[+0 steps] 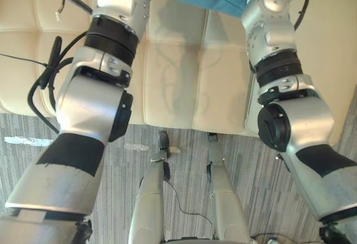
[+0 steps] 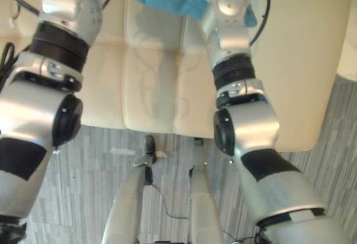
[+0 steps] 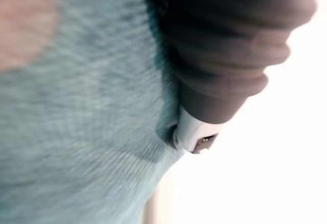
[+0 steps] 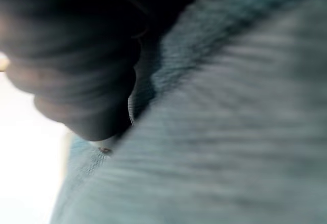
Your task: Pick up cushions and gather them together orderly.
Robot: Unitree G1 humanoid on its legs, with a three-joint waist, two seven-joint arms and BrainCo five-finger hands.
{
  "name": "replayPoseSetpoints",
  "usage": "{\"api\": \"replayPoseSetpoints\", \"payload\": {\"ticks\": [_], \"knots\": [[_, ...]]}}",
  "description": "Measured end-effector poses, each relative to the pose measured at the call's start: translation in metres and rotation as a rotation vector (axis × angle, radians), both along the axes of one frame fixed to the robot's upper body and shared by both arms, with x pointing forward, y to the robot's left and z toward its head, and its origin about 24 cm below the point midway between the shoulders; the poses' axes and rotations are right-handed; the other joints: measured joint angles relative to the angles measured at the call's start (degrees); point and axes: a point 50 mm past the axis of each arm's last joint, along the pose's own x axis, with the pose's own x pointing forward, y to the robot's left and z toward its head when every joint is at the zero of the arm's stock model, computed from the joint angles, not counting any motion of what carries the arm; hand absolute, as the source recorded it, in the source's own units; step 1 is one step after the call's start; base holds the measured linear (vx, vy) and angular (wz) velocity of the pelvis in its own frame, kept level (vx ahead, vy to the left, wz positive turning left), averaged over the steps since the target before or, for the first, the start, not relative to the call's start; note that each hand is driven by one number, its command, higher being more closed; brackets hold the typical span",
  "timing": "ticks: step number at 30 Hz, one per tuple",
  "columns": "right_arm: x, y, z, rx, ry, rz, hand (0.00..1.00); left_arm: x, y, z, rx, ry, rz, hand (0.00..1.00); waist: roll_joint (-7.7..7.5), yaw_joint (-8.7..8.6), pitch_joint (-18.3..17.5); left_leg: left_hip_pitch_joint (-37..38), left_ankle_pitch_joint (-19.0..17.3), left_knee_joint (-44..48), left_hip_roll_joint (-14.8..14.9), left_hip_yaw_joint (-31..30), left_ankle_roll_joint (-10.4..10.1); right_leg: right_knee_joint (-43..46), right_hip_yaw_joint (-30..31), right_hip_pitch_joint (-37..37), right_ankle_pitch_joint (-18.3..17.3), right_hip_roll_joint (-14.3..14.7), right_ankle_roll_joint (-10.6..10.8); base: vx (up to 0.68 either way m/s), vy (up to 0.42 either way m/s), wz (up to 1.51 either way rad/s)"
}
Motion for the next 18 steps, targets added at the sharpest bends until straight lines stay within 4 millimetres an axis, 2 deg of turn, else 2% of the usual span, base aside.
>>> {"api": "replayPoseSetpoints", "payload": {"ticks": [3,5,8,10,12,15,18], "knots": [[-0.001,-0.002,0.003,-0.006,-0.005,0.023,0.0,0.004,-0.004,-0.005,-0.02,0.022,-0.059,0.0,-0.03,0.27,0.61,-2.11,-0.07,0.95,0.57,-0.18,-0.02,0.09,0.17,-1.68,1.08,0.57,-0.29,-0.04,0.021,0.0],[0.001,0.003,0.001,-0.016,0.011,0.05,0.0,0.012,0.001,-0.021,-0.04,0.065,-0.073,0.0,-0.03,0.44,1.01,-2.61,-0.23,1.27,0.77,0.08,0.16,0.23,0.23,-2.2,1.08,0.83,-0.29,-0.02,0.0,-0.03],[0.003,0.004,-0.002,-0.029,0.019,0.07,0.0,0.027,0.011,-0.054,-0.064,0.154,-0.074,0.0,-0.08,0.33,1.04,-4.18,-0.31,2.01,1.37,0.17,0.16,1.07,0.24,-3.86,1.08,1.35,-0.29,-0.03,-0.002,-0.06],[0.006,0.0,-0.012,-0.029,0.044,0.068,0.0,0.039,0.013,-0.087,-0.071,0.25,-0.085,0.0,-0.08,0.3,1.04,-4.58,-0.45,2.56,1.98,0.13,-0.06,1.07,0.23,-4.07,1.08,1.79,-0.29,-0.02,-0.012,-0.07],[0.008,-0.004,-0.022,-0.022,0.052,0.079,0.0,0.043,0.017,-0.103,-0.092,0.291,-0.095,0.0,-0.08,0.29,1.04,-4.82,-0.7,3.19,2.45,-0.02,-0.45,1.07,0.21,-4.05,1.08,2.22,-0.29,-0.02,-0.015,-0.06],[0.006,-0.013,-0.034,0.044,0.018,0.105,0.0,0.043,0.026,-0.105,-0.142,0.286,-0.098,0.0,-0.09,0.18,1.04,-4.91,-0.67,3.39,3.23,-0.23,-0.62,0.36,0.69,-3.6,1.07,2.72,-0.28,-0.02,-0.015,-0.01],[0.001,-0.022,-0.038,0.099,-0.03,0.124,0.0,0.042,0.041,-0.105,-0.176,0.264,-0.088,0.0,-0.16,0.26,1.08,-4.98,-0.87,4.5,4.3,-0.62,-1.74,0.14,1.16,-3.18,0.76,3.79,0.05,-0.04,-0.038,-0.08]]}}
